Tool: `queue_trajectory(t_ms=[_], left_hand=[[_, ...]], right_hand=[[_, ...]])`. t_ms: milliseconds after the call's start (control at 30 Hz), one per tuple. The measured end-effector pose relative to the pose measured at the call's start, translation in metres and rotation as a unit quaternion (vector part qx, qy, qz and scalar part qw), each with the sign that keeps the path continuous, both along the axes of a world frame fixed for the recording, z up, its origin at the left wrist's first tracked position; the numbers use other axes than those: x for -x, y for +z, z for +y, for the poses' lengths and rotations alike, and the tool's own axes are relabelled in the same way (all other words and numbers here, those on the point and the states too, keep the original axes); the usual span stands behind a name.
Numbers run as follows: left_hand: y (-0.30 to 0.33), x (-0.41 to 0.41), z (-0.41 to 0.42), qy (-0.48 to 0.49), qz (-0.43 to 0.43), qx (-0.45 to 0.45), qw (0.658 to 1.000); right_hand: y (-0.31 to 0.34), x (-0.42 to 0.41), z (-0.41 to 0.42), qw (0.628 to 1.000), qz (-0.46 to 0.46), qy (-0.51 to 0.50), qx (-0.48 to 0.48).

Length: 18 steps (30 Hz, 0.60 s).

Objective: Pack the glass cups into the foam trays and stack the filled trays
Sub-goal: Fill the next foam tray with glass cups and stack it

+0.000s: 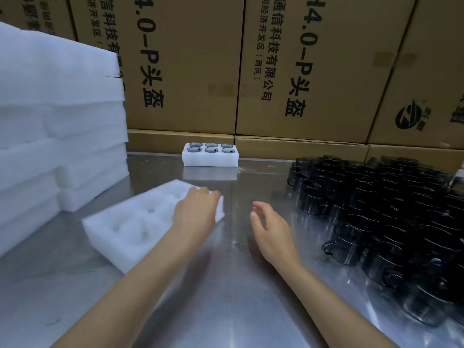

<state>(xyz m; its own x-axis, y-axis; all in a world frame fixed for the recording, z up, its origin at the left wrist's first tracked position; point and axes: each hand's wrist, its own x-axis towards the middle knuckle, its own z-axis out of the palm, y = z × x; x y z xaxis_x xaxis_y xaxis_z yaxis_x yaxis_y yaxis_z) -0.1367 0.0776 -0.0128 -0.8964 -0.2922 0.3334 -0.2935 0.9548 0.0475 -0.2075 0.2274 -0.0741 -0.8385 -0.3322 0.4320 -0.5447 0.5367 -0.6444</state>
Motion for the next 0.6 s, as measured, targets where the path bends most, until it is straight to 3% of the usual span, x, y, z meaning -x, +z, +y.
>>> queue_trajectory(t_ms=[100, 233, 300, 367, 467, 500, 533, 600], left_hand=[[-0.003, -0.003, 0.033, -0.091, 0.009, 0.005, 0.996], [-0.02, -0.016, 0.059, -0.206, 0.029, 0.085, 0.974], [-0.023, -0.027, 0.055, -0.22, 0.11, 0.153, 0.957], [-0.023, -0.035, 0.043, -0.147, 0.131, 0.161, 0.967], [-0.025, -0.054, 0.011, 0.041, 0.057, 0.052, 0.996], [-0.029, -0.057, -0.002, 0.076, 0.061, -0.025, 0.995], [-0.03, -0.061, -0.014, 0.082, 0.082, -0.134, 0.984], [-0.031, -0.065, -0.025, 0.051, 0.165, -0.338, 0.925]], right_hand=[[0.004, -0.004, 0.004, 0.993, -0.019, -0.019, 0.112], [0.007, -0.012, 0.016, 0.985, -0.061, -0.011, 0.159], [0.006, -0.016, 0.024, 0.983, -0.086, -0.007, 0.164], [0.006, -0.018, 0.033, 0.981, -0.107, -0.004, 0.164], [0.006, -0.02, 0.039, 0.975, -0.136, -0.002, 0.174], [0.007, -0.021, 0.039, 0.973, -0.146, -0.002, 0.176], [0.007, -0.021, 0.039, 0.972, -0.153, -0.002, 0.177], [0.007, -0.022, 0.038, 0.972, -0.16, 0.001, 0.173]])
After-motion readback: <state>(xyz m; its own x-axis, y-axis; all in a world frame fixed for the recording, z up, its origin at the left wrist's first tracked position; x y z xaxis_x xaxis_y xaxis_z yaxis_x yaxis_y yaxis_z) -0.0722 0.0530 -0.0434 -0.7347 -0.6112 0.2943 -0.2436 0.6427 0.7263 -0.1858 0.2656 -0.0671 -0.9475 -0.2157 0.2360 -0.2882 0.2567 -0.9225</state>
